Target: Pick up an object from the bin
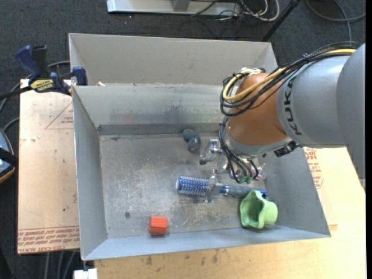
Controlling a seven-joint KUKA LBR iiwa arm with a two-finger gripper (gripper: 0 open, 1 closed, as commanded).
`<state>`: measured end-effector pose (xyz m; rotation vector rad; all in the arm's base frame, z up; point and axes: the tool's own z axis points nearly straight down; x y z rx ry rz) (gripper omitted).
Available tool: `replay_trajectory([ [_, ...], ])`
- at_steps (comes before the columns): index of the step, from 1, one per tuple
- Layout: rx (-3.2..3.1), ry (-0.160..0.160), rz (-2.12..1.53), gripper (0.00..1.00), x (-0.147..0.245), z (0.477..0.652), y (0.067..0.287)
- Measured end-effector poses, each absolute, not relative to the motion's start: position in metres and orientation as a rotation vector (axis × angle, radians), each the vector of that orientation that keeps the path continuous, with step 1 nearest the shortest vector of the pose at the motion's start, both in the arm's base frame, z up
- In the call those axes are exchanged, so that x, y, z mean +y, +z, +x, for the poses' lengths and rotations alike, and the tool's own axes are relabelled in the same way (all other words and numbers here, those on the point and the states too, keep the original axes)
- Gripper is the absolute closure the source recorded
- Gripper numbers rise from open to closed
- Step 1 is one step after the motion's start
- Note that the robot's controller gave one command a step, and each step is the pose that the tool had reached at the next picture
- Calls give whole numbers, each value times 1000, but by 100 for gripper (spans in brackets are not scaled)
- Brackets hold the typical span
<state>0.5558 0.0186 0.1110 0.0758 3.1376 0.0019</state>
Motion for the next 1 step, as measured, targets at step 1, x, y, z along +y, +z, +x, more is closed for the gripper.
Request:
replay_trajectory([
  [1, 3113, 5, 351, 0, 22, 551, 75],
])
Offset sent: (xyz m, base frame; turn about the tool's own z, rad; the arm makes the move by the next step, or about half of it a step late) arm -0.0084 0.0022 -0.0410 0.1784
